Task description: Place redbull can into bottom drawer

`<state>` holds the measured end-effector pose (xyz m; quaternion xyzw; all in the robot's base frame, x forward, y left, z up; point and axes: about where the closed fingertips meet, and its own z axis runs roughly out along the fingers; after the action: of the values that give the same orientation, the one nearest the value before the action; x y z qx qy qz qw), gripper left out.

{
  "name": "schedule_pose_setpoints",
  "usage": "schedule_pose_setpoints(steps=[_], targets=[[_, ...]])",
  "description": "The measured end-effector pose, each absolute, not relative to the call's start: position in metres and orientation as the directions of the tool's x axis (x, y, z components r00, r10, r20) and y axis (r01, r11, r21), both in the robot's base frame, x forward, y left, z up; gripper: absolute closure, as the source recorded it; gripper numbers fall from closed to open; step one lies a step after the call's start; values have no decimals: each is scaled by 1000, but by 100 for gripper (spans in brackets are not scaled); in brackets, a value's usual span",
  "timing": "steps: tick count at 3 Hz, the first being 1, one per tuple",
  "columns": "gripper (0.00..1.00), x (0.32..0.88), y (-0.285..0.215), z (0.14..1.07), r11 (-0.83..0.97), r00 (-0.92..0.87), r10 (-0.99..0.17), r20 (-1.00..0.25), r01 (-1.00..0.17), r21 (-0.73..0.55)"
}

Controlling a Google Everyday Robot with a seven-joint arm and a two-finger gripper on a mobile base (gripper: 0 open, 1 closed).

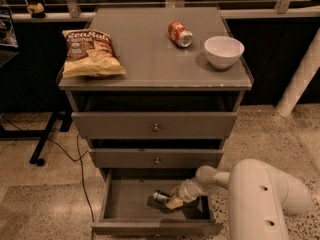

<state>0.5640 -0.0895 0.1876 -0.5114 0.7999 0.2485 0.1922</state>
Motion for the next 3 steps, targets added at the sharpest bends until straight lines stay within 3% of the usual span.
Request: schedule_pose_setpoints(steps=[1,3], targets=[[100,564,-87,164,335,-420,-747,-516,-907,254],[58,566,-86,164,330,-418,-748,-515,-908,256]])
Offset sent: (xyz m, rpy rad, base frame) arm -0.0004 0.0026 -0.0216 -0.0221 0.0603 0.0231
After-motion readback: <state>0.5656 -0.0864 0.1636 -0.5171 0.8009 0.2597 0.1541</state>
